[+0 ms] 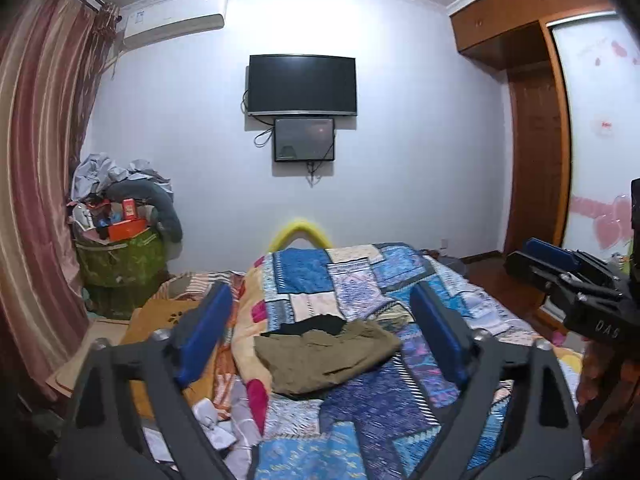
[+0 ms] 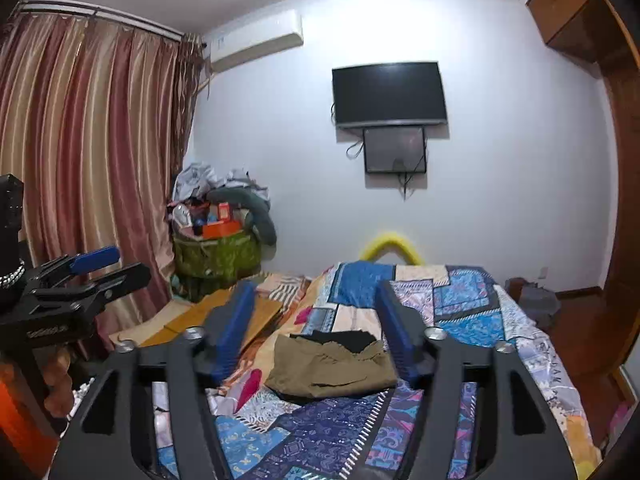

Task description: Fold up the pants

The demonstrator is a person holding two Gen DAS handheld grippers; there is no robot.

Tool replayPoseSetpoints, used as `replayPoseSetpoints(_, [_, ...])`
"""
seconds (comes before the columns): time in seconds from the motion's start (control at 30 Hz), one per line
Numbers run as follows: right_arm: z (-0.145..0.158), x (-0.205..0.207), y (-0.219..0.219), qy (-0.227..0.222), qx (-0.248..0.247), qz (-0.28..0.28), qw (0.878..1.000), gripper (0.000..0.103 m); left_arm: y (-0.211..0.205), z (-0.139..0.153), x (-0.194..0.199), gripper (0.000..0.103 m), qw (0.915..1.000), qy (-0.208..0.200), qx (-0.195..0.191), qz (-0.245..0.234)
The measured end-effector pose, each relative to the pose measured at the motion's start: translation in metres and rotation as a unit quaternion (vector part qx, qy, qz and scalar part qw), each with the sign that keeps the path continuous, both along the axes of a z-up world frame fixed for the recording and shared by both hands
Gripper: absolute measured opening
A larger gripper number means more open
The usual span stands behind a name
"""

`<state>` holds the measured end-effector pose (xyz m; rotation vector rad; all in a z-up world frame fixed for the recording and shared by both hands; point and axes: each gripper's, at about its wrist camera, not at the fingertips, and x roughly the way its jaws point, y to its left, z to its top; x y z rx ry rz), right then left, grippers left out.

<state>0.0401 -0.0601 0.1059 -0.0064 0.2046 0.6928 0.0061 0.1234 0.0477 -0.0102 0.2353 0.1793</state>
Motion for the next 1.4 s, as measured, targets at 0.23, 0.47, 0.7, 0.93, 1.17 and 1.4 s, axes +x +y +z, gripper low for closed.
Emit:
replayPoseSetpoints(0.23, [0.001, -0.009, -0.007, -0.014, 0.021, -0.035, 0.999, 0.102, -0.011, -0.006, -0.015, 0.103, 0.9999, 0.005, -0.010, 0.001])
replayPoseSetpoints(0.47, [-0.002, -0.016, -0.010, -0.006, 0.017, -0.046, 0.999, 0.102, -0.012, -0.012, -0.015, 0.103, 0.9998, 0.007, -0.019, 0.000])
replayPoseSetpoints(0.7, [-0.005, -0.025, -0.010, -0.009, 0.011, -0.045, 0.999, 0.102, -0.010, -0.014, -0.016, 0.103, 0.9995, 0.007, -0.030, 0.000])
replayPoseSetpoints(0.93, [-0.008, -0.028, -0.008, -0.010, 0.004, -0.044, 0.999, 0.102, -0.007, -0.015, -0.016, 0.103, 0.9994, 0.008, -0.035, 0.003])
replayPoseSetpoints(1.17, [-0.009, -0.026, -0.008, -0.003, 0.004, -0.043, 0.999, 0.102, -0.005, -0.017, -0.015, 0.103, 0.9993, 0.009, -0.036, 0.005])
replayPoseSetpoints(1.4, [-0.008, -0.026, -0.010, 0.000, 0.006, -0.043, 0.999, 0.102, -0.004, -0.019, -0.015, 0.103, 0.9992, 0.009, -0.038, 0.006])
